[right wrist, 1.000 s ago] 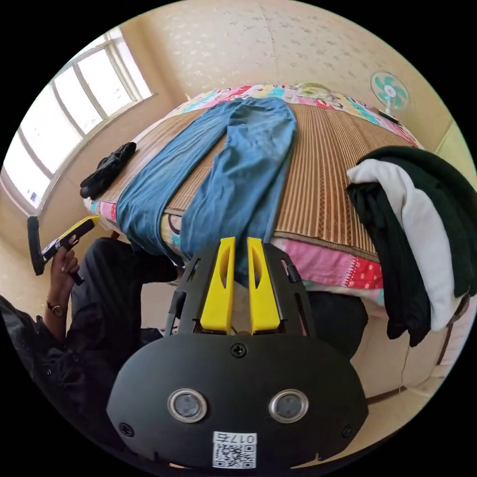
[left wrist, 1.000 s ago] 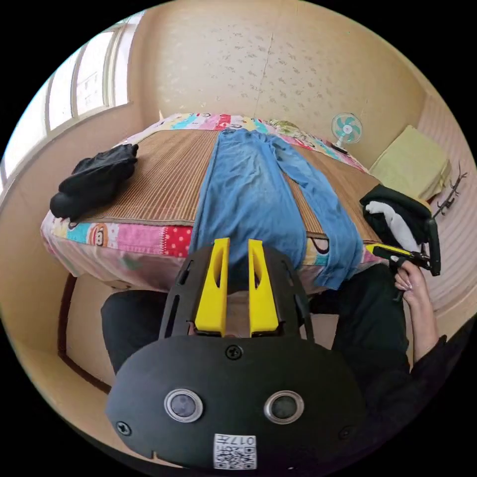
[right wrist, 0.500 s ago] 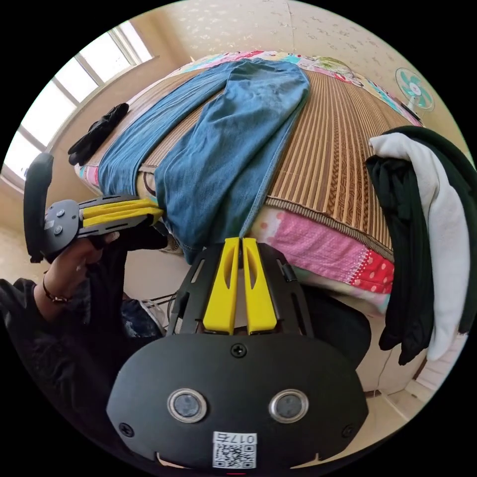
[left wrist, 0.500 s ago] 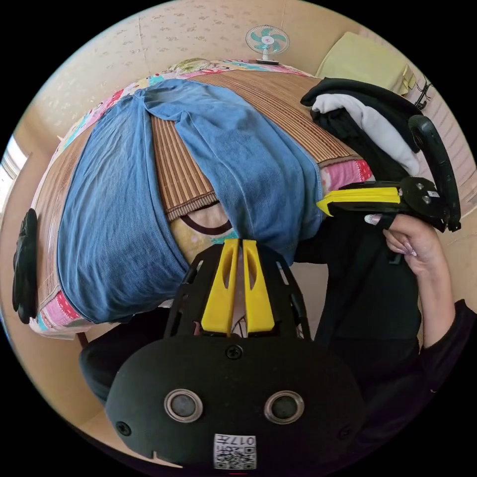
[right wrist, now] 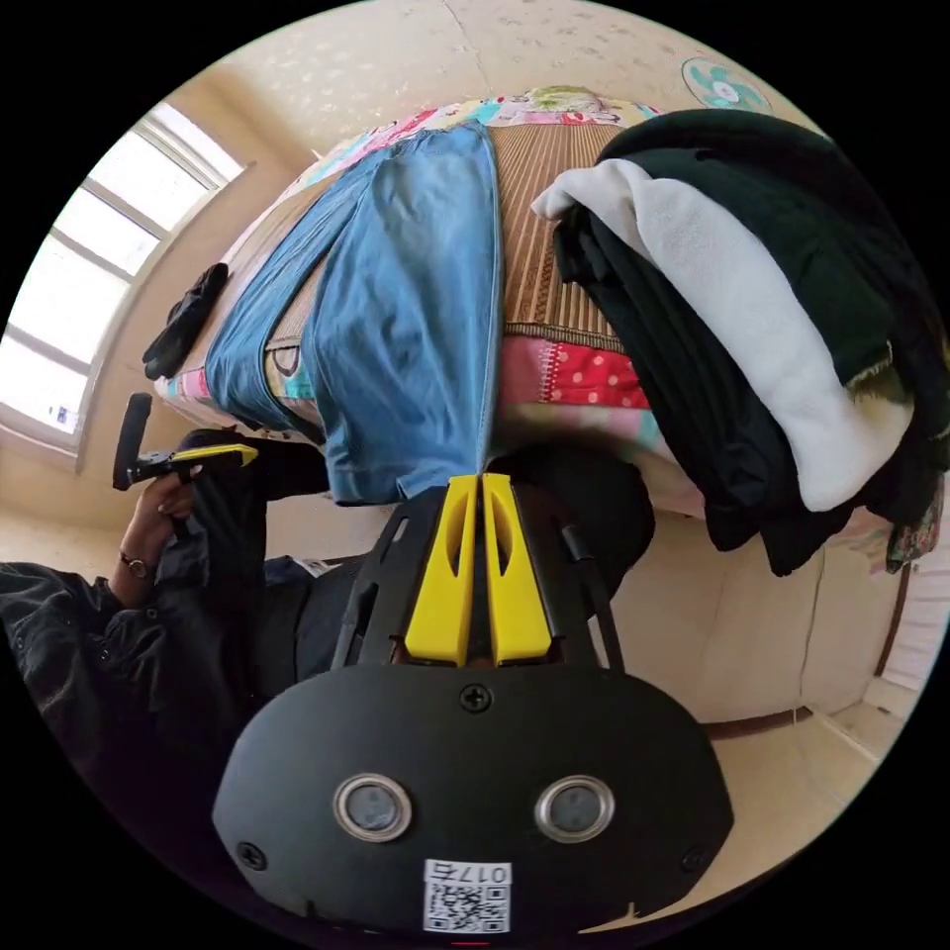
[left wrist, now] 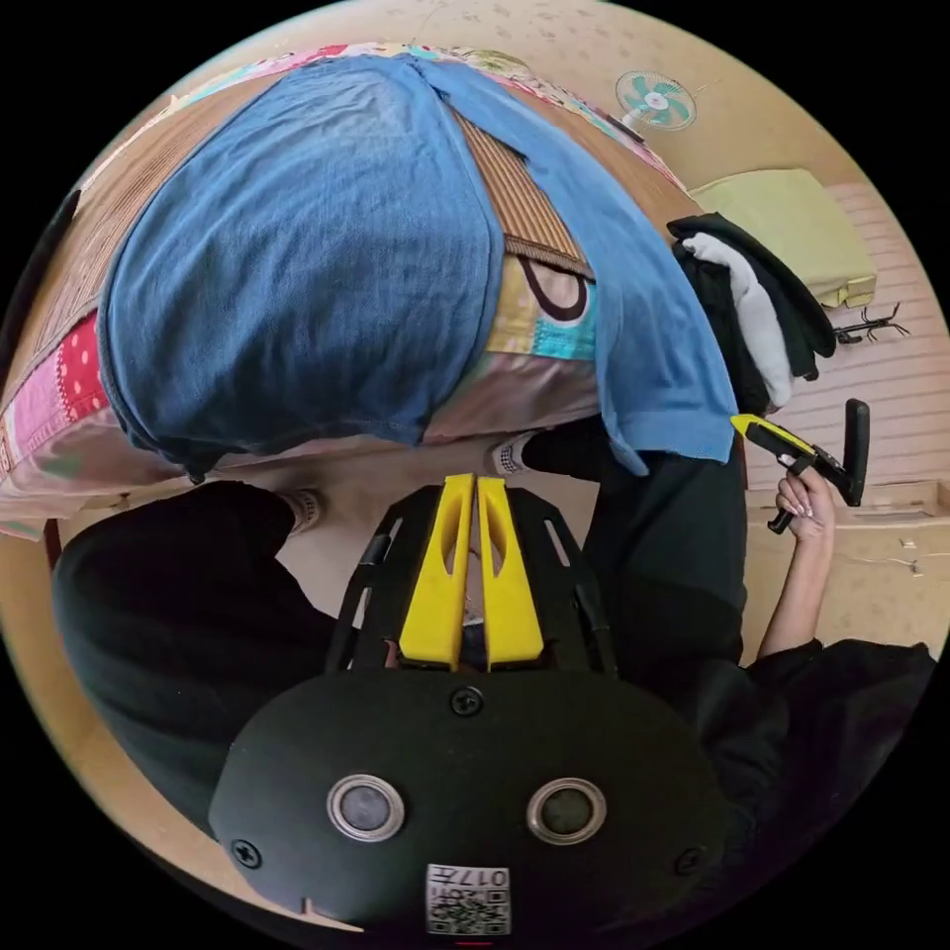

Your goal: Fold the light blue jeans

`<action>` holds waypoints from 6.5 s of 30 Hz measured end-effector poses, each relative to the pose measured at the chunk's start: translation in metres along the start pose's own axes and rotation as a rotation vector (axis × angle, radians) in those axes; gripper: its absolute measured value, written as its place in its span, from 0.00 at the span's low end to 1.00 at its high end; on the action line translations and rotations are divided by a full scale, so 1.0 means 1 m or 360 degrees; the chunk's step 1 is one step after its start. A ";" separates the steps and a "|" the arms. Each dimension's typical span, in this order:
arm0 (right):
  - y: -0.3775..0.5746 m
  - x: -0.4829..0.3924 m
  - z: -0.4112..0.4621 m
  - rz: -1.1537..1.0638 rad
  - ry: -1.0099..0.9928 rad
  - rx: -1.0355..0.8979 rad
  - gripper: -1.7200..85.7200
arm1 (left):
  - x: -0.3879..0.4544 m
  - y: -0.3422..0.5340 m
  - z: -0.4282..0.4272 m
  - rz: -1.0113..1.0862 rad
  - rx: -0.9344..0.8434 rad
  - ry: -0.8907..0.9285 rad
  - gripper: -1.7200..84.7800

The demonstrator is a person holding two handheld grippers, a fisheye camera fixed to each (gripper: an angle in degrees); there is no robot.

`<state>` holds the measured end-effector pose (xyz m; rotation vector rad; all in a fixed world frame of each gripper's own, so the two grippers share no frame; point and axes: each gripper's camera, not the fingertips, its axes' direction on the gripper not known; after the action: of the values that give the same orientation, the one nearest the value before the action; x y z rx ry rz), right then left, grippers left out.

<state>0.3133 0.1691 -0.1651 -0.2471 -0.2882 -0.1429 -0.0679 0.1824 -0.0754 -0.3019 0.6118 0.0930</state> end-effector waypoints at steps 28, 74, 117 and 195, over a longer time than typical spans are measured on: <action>-0.043 -0.097 0.032 -0.0840 -0.0797 -0.0117 0.04 | -0.010 -0.075 -0.030 0.0195 -0.0102 0.0548 0.20; -0.523 -0.106 0.297 0.0146 -0.1127 0.0338 0.08 | -0.237 0.052 -0.142 -0.0516 0.0104 0.0217 0.04; -0.069 -0.182 0.119 -0.0827 -0.0119 -0.0474 0.08 | -0.118 -0.019 -0.094 0.0088 0.0416 -0.0041 0.11; -0.118 0.027 0.129 -0.0230 -0.1111 0.0155 0.12 | -0.201 0.005 -0.033 -0.0035 0.0716 0.0562 0.13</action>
<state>0.2845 0.0863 -0.0109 -0.1723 -1.0055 -0.1822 -0.2505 0.1776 0.0140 0.1157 0.9575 -0.1224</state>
